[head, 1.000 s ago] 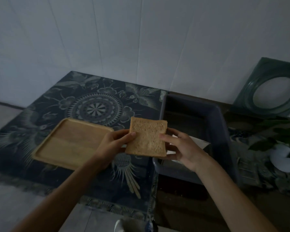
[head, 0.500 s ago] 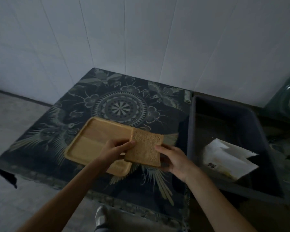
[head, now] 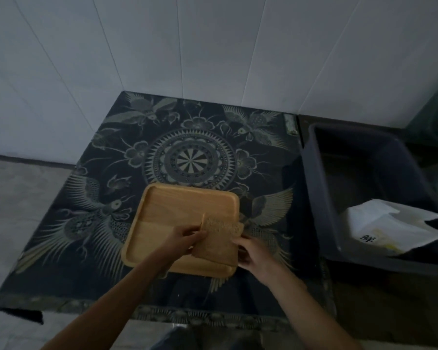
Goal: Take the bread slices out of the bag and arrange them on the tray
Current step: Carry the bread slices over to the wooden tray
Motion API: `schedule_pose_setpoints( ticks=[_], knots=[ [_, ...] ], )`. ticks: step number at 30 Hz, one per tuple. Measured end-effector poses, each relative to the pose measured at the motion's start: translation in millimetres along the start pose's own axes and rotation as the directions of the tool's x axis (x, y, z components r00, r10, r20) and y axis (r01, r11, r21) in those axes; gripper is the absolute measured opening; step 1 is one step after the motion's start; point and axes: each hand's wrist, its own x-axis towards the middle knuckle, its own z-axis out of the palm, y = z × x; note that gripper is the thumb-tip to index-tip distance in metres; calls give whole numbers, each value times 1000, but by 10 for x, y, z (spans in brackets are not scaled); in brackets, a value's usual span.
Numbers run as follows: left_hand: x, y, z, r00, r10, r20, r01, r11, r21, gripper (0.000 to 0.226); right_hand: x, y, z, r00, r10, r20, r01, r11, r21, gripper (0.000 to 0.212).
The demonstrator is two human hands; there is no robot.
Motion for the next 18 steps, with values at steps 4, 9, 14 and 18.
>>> schedule_pose_setpoints(
  ticks=[4, 9, 14, 18],
  knots=[
    [125, -131, -55, 999, -46, 11, 46, 999, 8, 35, 158, 116, 66, 999, 4, -46, -5, 1000, -10, 23],
    [212, -280, -42, 995, -97, 20, 97, 995, 2, 34, 284, 190, 67, 996, -9, -90, 2, 996, -87, 19],
    [262, -382, -38, 998, -55, -12, 55, 997, 46, 26, 316, 237, 68, 997, -24, -74, 14, 991, -133, 12],
    [258, -449, -18, 998, -6, -63, 12, 995, 100, 11, 279, 233, 54, 998, -53, -39, 44, 982, -186, 9]
  ],
)
